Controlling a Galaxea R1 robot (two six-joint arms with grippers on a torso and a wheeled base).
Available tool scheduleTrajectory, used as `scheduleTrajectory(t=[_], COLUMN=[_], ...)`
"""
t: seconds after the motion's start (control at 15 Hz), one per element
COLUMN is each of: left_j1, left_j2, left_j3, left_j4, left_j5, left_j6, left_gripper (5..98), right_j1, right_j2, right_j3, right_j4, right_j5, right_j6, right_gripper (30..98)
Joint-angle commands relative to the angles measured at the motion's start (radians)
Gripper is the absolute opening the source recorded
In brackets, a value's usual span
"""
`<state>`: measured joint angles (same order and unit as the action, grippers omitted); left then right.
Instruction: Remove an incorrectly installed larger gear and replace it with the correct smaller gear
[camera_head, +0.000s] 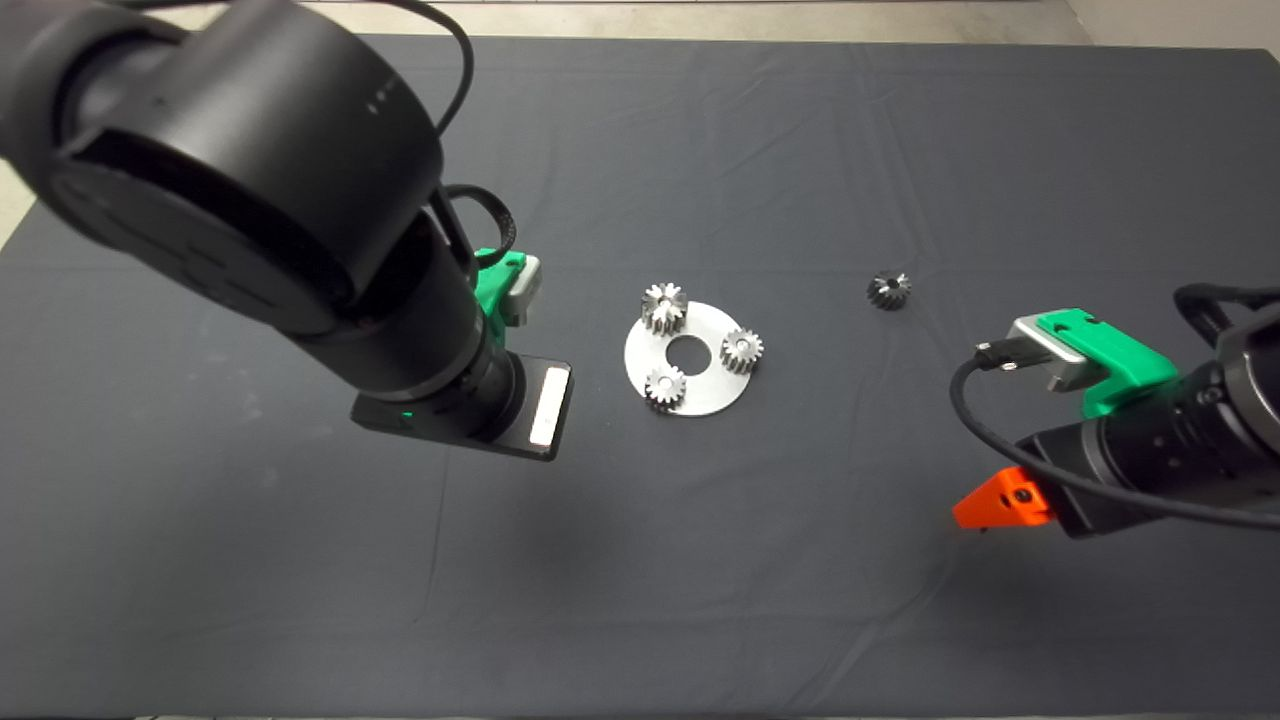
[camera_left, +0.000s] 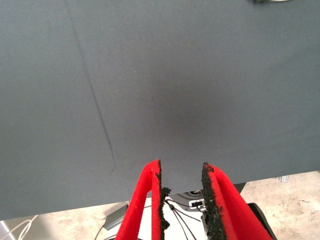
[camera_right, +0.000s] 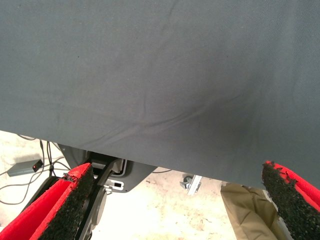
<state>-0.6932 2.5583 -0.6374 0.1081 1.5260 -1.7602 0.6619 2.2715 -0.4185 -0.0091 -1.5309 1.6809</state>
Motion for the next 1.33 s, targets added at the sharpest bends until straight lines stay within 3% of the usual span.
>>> scheduleTrajectory(t=[0.0, 0.27, 0.53, 0.6, 0.67, 0.8, 0.87, 0.93, 1.07, 1.27], left_j1=[-0.020, -0.019, -0.005, -0.002, 0.000, 0.001, 0.004, 0.013, 0.053, 0.124], left_j2=[0.015, 0.054, 0.185, 0.222, 0.258, 0.346, 0.357, 0.359, 0.357, 0.359], left_j3=[-0.021, -0.058, -0.195, -0.232, -0.283, -0.405, -0.448, -0.482, -0.557, -0.579], left_j4=[-0.010, -0.007, 0.007, 0.016, 0.021, 0.027, 0.030, 0.032, 0.046, 0.134], left_j5=[0.040, 0.040, 0.042, 0.042, 0.041, 0.043, 0.045, 0.045, 0.045, 0.046], left_j6=[0.002, -0.001, 0.027, 0.042, 0.060, 0.110, 0.131, 0.151, 0.201, 0.214], left_gripper=[19.9, 24.3, 28.8, 28.8, 28.8, 32.4, 34.0, 34.0, 39.0, 43.7], right_j1=[-0.004, -0.004, -0.005, -0.004, -0.004, -0.001, 0.001, 0.003, 0.004, 0.004], right_j2=[-0.001, 0.004, -0.005, -0.052, -0.140, -0.322, -0.381, -0.419, -0.434, -0.436], right_j3=[0.007, 0.003, -0.003, -0.003, -0.003, -0.014, -0.036, -0.048, -0.046, -0.049], right_j4=[0.011, 0.015, 0.015, 0.016, 0.015, 0.020, 0.032, 0.050, 0.055, 0.055], right_j5=[-0.103, -0.104, -0.106, -0.106, -0.104, -0.104, -0.106, -0.107, -0.109, -0.109], right_j6=[0.008, 0.006, -0.010, -0.025, -0.065, -0.210, -0.268, -0.317, -0.344, -0.378], right_gripper=[89.0, 89.0, 89.0, 89.0, 88.9, 89.0, 89.0, 89.0, 88.9, 89.0])
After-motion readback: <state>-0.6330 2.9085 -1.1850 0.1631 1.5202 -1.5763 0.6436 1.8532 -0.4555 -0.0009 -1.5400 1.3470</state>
